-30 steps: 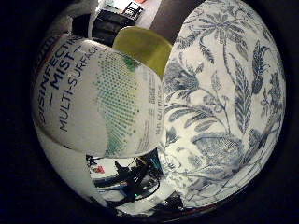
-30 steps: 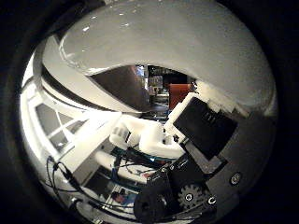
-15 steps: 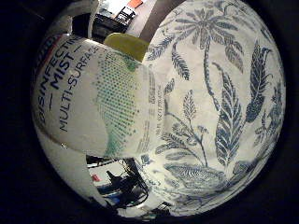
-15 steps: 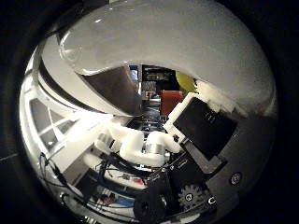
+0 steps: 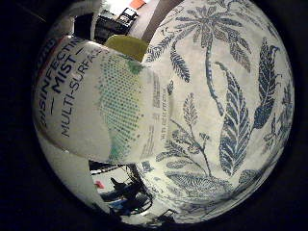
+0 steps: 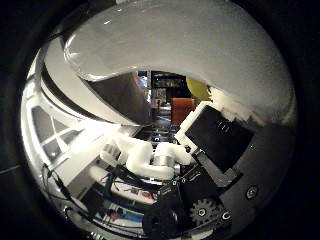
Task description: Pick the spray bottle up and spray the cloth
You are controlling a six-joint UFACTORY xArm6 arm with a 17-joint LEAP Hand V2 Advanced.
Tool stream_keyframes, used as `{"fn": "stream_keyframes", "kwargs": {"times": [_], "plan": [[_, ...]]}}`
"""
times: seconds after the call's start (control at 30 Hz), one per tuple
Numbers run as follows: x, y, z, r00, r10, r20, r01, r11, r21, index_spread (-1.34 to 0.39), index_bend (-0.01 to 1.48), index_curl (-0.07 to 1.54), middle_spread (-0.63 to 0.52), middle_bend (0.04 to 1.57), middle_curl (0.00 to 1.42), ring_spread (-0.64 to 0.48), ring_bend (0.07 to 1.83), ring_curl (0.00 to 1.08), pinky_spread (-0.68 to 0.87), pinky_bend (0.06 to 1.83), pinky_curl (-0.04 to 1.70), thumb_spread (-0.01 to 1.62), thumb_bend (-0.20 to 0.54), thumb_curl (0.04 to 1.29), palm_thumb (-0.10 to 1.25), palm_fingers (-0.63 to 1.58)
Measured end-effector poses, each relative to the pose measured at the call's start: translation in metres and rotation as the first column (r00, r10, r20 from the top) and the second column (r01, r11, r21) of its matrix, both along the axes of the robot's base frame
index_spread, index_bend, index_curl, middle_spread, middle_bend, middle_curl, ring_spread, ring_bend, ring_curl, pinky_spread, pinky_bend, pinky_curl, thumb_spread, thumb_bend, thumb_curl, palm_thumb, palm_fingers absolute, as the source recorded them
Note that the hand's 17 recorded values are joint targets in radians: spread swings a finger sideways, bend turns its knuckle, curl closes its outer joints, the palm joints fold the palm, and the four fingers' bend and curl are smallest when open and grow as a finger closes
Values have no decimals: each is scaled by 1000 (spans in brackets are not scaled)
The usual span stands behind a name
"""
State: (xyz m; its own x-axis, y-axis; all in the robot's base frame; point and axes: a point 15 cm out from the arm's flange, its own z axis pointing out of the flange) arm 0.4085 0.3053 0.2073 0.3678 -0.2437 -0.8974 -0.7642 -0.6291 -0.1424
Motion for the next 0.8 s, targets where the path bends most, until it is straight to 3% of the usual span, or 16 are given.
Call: {"fn": "stream_keyframes", "kwargs": {"times": [0.2,0.33,0.43,0.6,0.8], "plan": [[-2,-5,0,1000,10,-3,-10,1000,-11,-276,692,784,-88,1182,592,-187,1278,588,-343,973,1023,510,-37,808,871,932],[-5,-13,-5,1000,31,0,-31,999,-41,-300,448,769,-101,1074,587,-200,1279,581,-418,958,951,608,-34,760,860,693],[-6,-15,-5,999,35,0,-35,998,-45,-328,297,731,-106,1061,600,-203,1295,571,-450,905,902,740,-32,703,844,693],[-9,-23,-9,998,55,-2,-55,995,-81,-355,275,733,-121,1045,621,-214,1243,564,-424,761,881,862,-27,643,829,567],[-4,-33,-6,999,42,7,-42,995,-92,-361,433,742,-149,1034,634,-212,1062,526,-153,497,859,940,-24,592,824,349]]}}
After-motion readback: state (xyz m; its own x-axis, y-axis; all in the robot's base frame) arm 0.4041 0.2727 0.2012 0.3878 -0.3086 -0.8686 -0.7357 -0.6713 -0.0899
